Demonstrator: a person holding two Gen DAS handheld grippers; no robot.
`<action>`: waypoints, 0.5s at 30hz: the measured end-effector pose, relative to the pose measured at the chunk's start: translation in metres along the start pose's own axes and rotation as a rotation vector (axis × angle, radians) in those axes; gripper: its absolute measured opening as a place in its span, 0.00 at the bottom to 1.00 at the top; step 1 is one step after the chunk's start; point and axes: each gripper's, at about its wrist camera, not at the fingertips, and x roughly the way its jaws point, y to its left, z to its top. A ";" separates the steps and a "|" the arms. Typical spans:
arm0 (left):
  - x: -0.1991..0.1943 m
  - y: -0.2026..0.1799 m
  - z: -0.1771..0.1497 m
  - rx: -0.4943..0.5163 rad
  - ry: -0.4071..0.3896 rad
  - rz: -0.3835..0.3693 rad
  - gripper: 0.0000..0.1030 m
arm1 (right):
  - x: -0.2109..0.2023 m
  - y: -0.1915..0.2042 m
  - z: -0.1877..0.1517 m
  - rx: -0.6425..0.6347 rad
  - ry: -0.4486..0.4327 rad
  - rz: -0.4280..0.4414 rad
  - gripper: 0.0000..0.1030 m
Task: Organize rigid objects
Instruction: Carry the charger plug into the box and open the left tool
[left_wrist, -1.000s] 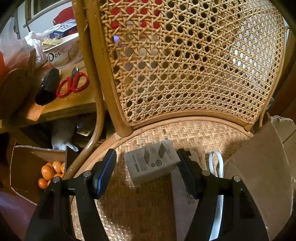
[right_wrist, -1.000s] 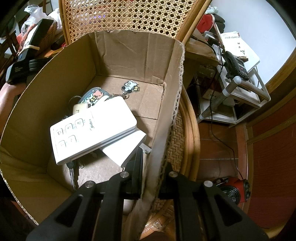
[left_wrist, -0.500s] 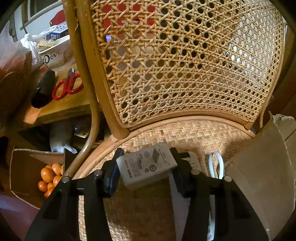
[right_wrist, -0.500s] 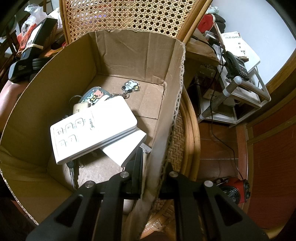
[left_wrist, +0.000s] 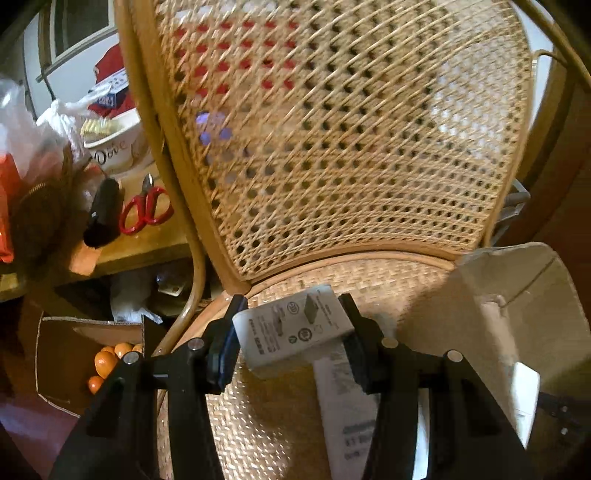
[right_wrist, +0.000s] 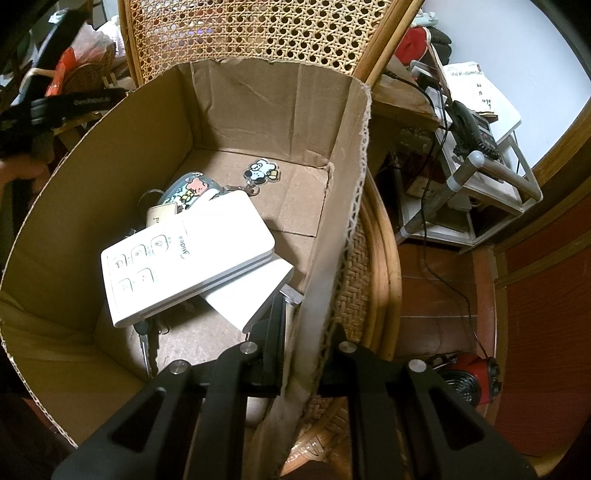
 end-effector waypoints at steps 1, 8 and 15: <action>-0.006 -0.003 0.001 0.007 -0.006 -0.004 0.47 | 0.000 0.000 0.000 0.001 0.000 0.000 0.14; -0.039 -0.026 0.004 0.034 -0.040 -0.025 0.47 | 0.001 0.000 0.000 0.010 -0.001 0.007 0.14; -0.078 -0.057 0.007 0.063 -0.087 -0.044 0.47 | 0.000 -0.001 -0.001 0.015 -0.002 0.011 0.14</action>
